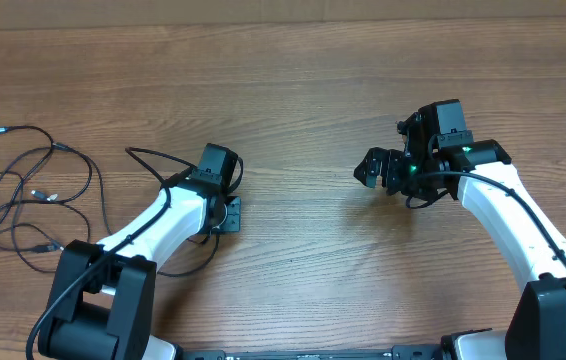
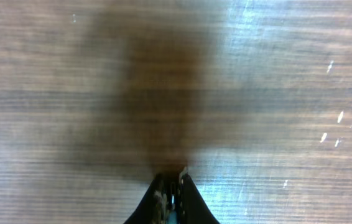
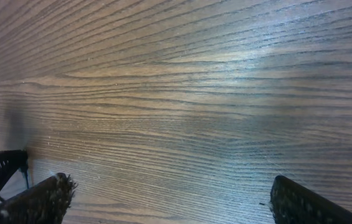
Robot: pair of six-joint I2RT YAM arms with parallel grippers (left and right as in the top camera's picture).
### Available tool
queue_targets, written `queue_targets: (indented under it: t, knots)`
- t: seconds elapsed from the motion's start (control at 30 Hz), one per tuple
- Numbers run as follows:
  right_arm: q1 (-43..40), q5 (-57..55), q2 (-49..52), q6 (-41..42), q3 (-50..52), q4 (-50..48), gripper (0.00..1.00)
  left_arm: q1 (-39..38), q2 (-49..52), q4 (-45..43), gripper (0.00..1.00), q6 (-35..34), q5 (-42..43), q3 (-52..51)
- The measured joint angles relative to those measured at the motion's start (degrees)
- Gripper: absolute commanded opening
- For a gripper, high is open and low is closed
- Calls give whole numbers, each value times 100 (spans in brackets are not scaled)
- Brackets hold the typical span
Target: Untangle cables
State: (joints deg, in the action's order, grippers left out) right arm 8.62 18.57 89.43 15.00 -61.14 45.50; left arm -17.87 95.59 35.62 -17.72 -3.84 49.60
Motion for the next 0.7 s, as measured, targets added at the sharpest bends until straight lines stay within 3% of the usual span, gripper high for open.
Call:
queue_targets:
  t: [0.23,0.53,0.7]
  knots:
    - [0,2,0,0,0,46,100,879,129,1132,4,4,-44,1502]
    - [0,2,0,-2,0,52,100,3180,129,2343,4,142,-855,4516]
    - [0,0,0,-2,0,42,100,4616,129,2520,4,142,-1082,5226]
